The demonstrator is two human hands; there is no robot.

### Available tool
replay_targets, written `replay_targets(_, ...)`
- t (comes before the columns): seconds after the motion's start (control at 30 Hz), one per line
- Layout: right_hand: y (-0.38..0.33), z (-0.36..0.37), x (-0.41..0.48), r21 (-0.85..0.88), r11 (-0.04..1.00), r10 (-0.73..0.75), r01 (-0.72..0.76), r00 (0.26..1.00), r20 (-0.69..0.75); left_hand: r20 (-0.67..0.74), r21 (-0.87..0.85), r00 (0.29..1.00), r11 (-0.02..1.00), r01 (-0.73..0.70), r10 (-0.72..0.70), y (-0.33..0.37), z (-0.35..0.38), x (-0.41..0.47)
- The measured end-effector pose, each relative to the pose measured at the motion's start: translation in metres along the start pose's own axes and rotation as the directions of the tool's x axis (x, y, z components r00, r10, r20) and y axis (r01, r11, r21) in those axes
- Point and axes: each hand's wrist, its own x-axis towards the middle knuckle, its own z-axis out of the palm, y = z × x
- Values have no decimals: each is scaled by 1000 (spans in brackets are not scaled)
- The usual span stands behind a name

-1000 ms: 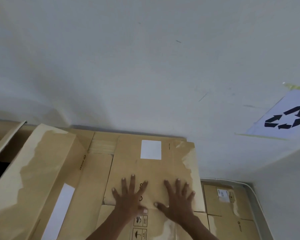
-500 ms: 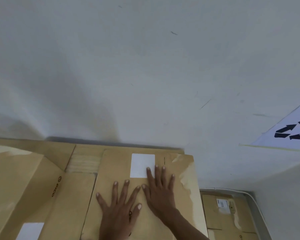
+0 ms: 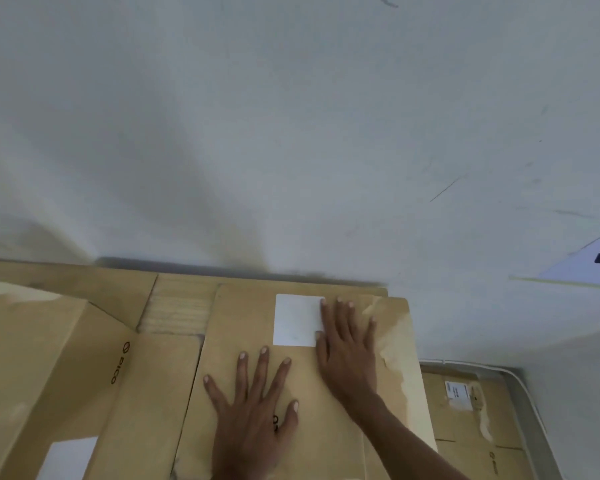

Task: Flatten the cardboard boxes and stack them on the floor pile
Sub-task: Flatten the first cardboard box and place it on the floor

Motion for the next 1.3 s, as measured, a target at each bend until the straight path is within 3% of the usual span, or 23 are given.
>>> replay_targets(0.07, 4, 0, 3, 19, 1000, -12, 12, 1000, -1, 3, 4, 1000, 1000, -9, 9, 0, -2, -1)
replay_targets(0.27, 35, -5, -8, 111, 931, 353, -348, 935, -27, -31, -46, 998, 998, -54, 52, -2, 2, -4)
replay_targets(0.53, 29, 3, -22, 15, 939, 344, -343, 938, -36, -51, -1, 985, 986, -166, 166, -21, -10, 92)
replay_targets(0.6, 26, 4, -17, -48, 961, 270, -273, 961, -52, -37, -7, 990, 991, -133, 133, -30, -8, 100)
replay_targets(0.67, 15, 7, -6, -110, 991, 64, -72, 995, -75, -73, 4, 995, 998, -69, 69, -29, -9, 102)
replay_targets(0.73, -5, 12, 6, -61, 989, -138, 134, 988, -71, -87, 19, 996, 1000, -1, 2, -28, -7, 104)
replay_targets(0.8, -24, 14, 9, -11, 975, -221, 221, 975, -11, -101, 14, 994, 999, 36, -34, -30, -5, 104)
replay_targets(0.87, -21, 11, 15, 23, 988, -153, 153, 988, -16, -113, 18, 993, 999, 29, -26, -32, -4, 105)
replay_targets(0.97, 26, 1, 14, 22, 991, 136, -136, 991, -4, -138, 19, 990, 999, 29, -26, -31, -5, 102)
replay_targets(1.03, 58, -6, 5, 34, 938, 344, -344, 939, 17, -133, 28, 991, 999, 28, -23, -29, -6, 103)
replay_targets(1.1, 62, -13, -17, 27, 886, 463, -463, 887, 7, -129, 26, 991, 999, 33, -29, -29, -8, 104)
replay_targets(1.13, 52, -12, -36, 18, 895, 445, -445, 895, -11, -131, 21, 991, 999, 34, -31, -28, -8, 104)
replay_targets(1.27, -3, 6, -126, 34, 994, 108, -107, 994, -33, -100, 14, 995, 1000, 25, -24, -29, -10, 101)
replay_targets(1.3, -6, 5, -135, 72, 992, 106, -105, 994, -8, -85, 12, 996, 1000, 21, -20, -29, -10, 101)
